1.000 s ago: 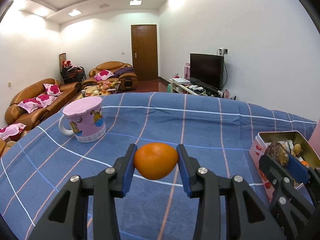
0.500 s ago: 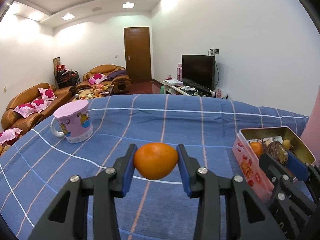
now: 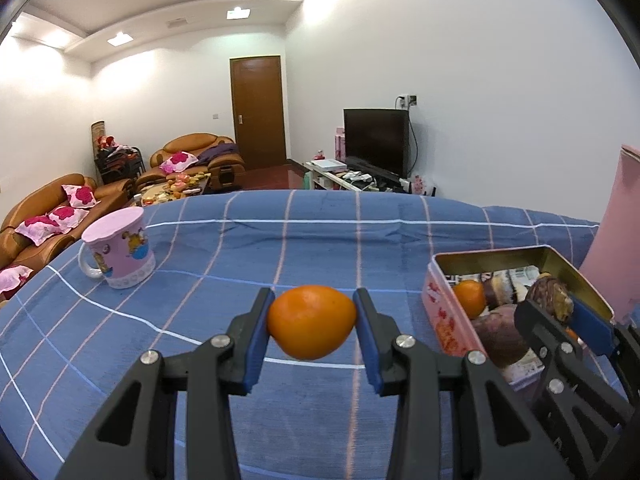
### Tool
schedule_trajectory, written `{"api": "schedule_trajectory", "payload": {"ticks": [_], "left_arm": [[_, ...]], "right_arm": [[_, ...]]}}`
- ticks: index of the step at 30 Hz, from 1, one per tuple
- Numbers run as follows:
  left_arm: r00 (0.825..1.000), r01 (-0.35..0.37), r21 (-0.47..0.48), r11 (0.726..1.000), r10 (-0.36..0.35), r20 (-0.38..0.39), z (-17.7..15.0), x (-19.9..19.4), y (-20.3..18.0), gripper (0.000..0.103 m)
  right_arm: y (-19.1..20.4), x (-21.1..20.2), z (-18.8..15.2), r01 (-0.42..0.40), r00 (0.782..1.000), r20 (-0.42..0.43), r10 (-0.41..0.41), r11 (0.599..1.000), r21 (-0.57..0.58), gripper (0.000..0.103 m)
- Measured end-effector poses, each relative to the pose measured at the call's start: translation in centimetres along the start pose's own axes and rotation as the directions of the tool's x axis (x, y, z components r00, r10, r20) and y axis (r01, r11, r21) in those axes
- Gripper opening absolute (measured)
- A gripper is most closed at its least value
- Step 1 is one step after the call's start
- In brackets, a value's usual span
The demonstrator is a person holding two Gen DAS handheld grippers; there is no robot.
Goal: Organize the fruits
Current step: 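Carry the orange and brown fruit over the pink tin with both tools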
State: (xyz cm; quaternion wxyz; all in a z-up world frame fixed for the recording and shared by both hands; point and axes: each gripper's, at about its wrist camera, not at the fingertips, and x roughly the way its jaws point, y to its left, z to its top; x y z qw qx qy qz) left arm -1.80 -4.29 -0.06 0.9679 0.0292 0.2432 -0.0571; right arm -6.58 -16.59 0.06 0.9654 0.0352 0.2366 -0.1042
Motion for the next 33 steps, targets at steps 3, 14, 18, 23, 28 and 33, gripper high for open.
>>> {"api": "schedule_trajectory", "payload": {"ticks": [3,14,18,23,28,33], "left_arm": [[1.000,0.010,0.008,1.000,-0.010,0.001,0.1,0.1,-0.8,0.042],[0.999,0.047,0.065,0.997,-0.047,0.008,0.1,-0.2,-5.1,0.042],[0.998,0.062,0.076,0.995,-0.063,0.006,0.3,-0.1,-6.5,0.042],[0.997,0.080,0.094,0.992,-0.080,0.004,0.4,0.0,-8.1,0.042],[0.996,0.093,0.106,0.990,-0.093,0.001,0.6,0.1,-9.7,0.042],[0.994,0.109,0.107,0.988,-0.109,-0.007,0.8,0.4,-10.7,0.042]], "right_arm": [[-0.9,0.0,0.0,0.014,1.000,0.002,-0.014,1.000,0.003,0.041],[-4.4,0.1,0.2,0.066,0.998,0.004,-0.066,0.998,0.013,0.041],[-5.9,0.1,0.3,0.090,0.996,0.005,-0.090,0.996,0.021,0.041],[-8.0,0.2,0.5,0.120,0.993,-0.001,-0.120,0.992,0.042,0.041],[-9.6,0.3,0.7,0.137,0.991,-0.002,-0.137,0.989,0.048,0.041],[-10.7,0.5,1.0,0.157,0.988,0.002,-0.157,0.986,0.048,0.041]]}}
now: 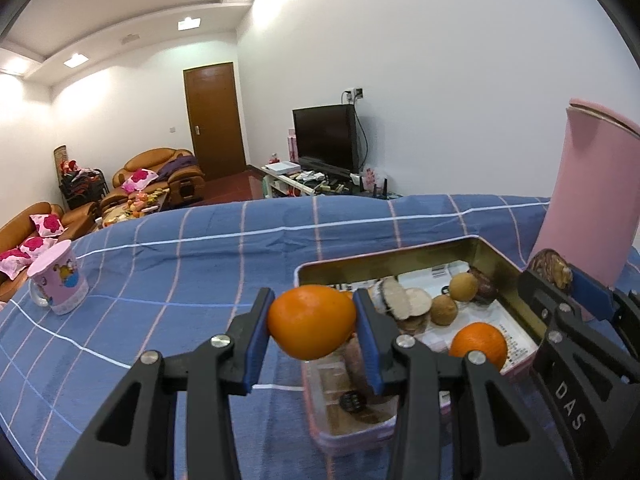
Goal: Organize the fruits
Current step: 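Carry the orange and brown fruit over the pink tin with both tools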
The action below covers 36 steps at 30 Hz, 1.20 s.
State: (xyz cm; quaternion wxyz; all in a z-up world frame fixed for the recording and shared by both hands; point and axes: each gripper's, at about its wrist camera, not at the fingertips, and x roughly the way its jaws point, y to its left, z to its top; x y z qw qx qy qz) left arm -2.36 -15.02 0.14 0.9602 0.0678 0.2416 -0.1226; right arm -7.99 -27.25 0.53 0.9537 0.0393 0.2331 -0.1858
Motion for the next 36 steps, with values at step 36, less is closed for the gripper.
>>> {"api": "schedule_trajectory", "payload": {"ticks": [36], "left_arm": [[0.996,0.069,-0.044,0.997,-0.071,-0.056,2.1,4.4,-2.4,0.042]], "right_arm": [[-1.6,4.4,2.3,0.007,1.000,-0.015,-0.007,1.000,0.008,0.041]]}}
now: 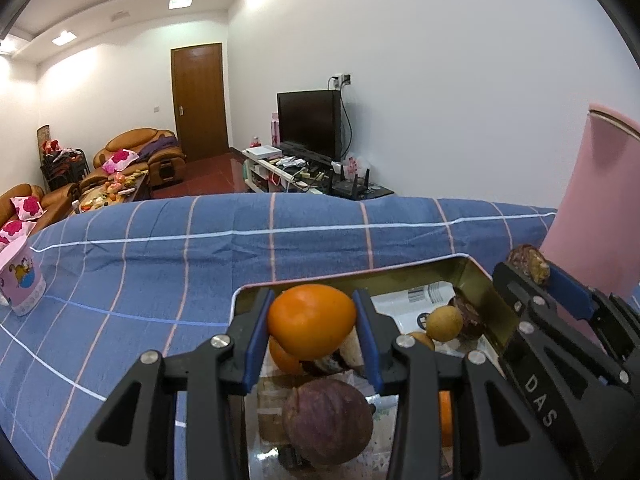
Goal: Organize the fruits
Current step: 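Carry the orange and brown fruit over the pink tin with both tools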
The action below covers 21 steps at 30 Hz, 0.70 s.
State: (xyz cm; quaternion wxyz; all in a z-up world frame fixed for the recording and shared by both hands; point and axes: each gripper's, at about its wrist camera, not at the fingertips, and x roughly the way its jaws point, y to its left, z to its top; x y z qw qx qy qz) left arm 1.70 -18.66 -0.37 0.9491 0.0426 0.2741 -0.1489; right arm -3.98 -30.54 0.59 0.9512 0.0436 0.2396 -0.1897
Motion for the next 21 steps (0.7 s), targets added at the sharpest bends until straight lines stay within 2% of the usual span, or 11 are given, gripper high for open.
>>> {"api": "schedule_trajectory", "payload": {"ticks": [12,21], "left_arm": [[1.000,0.016,-0.026,1.000,-0.017,-0.022,0.8,1.4,0.7,0.042],[1.000,0.000,-0.011,1.000,-0.001,-0.031,0.5,1.0,0.9,0.041]], "right_arm": [[0.5,2.1,0.3,-0.094,0.993,-0.075,0.093,0.996,-0.003,0.041],[1.3,3.7,-0.1,-0.162,0.976,-0.152,0.157,0.987,-0.021,0.041]]}}
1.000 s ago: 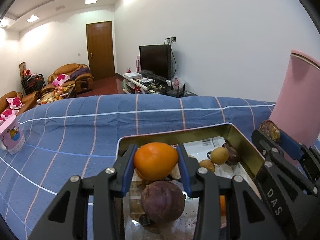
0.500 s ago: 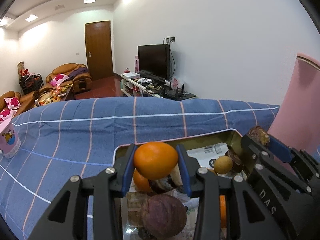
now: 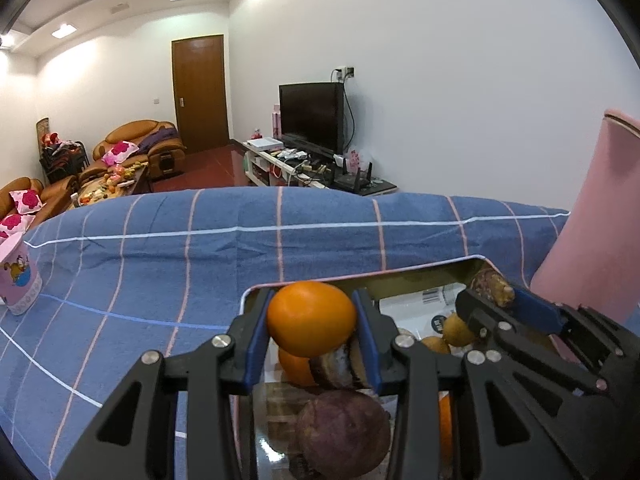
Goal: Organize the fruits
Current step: 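Carry the orange and brown fruit over the pink tin with both tools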
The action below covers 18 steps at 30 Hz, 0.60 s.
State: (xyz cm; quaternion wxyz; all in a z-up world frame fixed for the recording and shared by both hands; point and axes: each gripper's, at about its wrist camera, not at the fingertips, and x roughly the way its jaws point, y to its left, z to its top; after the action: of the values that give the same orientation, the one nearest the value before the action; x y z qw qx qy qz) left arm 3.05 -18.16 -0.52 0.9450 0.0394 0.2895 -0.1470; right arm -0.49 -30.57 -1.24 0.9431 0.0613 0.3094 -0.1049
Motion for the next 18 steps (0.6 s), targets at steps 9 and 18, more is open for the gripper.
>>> {"api": "schedule_trajectory", "payload": {"ticks": [9,18], "left_arm": [[1.000,0.004,-0.007,1.000,-0.004,0.001,-0.03,-0.01,0.11,0.041],[1.000,0.006,-0.021,1.000,-0.006,0.005,0.00,-0.15,0.68,0.041]], "right_arm": [[-0.13,0.40,0.04,-0.006,1.000,-0.006,0.006,1.000,-0.003,0.042],[-0.42,0.76,-0.28,-0.108,0.994,-0.025,0.109,0.994,0.026,0.042]]}}
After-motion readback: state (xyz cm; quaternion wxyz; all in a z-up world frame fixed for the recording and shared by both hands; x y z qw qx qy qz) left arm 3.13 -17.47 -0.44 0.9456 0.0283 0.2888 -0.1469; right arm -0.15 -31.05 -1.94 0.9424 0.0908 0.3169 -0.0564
